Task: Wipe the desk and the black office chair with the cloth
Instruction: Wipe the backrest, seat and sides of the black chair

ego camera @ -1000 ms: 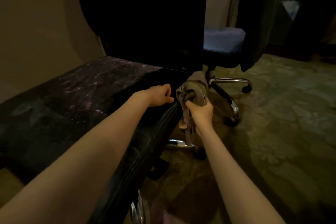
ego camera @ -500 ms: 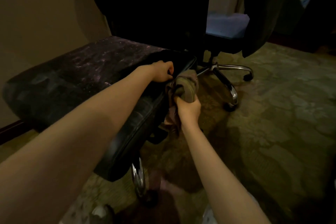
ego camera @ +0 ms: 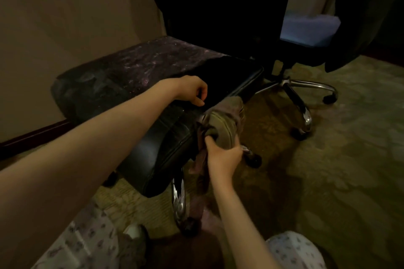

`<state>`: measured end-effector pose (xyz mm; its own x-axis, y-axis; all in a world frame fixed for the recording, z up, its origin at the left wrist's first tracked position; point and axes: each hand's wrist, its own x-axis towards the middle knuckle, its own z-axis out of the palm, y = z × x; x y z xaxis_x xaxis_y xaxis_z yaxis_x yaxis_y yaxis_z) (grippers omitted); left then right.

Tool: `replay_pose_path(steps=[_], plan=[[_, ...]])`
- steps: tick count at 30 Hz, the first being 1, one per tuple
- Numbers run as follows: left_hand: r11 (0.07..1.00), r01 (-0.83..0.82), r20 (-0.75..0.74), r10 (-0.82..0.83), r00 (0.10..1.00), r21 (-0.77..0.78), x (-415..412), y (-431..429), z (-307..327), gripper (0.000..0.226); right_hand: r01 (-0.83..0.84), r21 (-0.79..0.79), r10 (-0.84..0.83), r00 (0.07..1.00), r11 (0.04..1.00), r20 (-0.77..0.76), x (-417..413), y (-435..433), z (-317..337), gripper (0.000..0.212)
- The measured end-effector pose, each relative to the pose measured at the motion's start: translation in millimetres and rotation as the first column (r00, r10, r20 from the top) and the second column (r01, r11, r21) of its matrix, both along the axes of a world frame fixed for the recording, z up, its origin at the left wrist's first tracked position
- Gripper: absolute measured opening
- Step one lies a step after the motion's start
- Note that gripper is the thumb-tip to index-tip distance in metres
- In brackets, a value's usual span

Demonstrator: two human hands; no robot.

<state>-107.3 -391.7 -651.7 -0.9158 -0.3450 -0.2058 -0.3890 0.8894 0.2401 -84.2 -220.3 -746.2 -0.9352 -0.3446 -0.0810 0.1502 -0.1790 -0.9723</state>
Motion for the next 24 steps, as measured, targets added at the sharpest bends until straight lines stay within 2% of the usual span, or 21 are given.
replay_pose_path(steps=[4, 9, 14, 20, 24], plan=[[1.000, -0.003, -0.031, 0.004, 1.000, 0.030, 3.9, 0.6, -3.6, 0.012, -0.051, -0.015, 0.051, 0.998, 0.999, 0.028, 3.3, 0.9, -4.2, 0.039], [0.999, 0.003, -0.043, 0.000, 0.999, 0.050, 3.4, -2.1, -3.6, 0.011, 0.112, -0.046, -0.111, 0.993, 0.993, 0.039, -34.5, -15.3, 8.8, 0.034], [0.997, 0.057, -0.049, -0.054, 0.997, 0.052, 1.9, -5.4, -3.2, 0.010, 0.160, 0.004, -0.160, 0.987, 0.987, -0.009, -50.6, -23.6, 6.0, 0.031], [0.989, 0.150, -0.098, -0.150, 0.984, -0.008, 2.0, -11.5, -5.5, 0.019, 0.215, 0.043, -0.214, 0.977, 0.976, -0.016, -49.1, -27.5, 11.3, 0.031], [0.979, 0.184, -0.146, -0.196, 0.970, -0.086, -1.1, -14.4, -13.6, 0.018, 0.142, 0.074, -0.138, 0.989, 0.987, -0.054, -39.8, -17.9, 5.1, 0.031]])
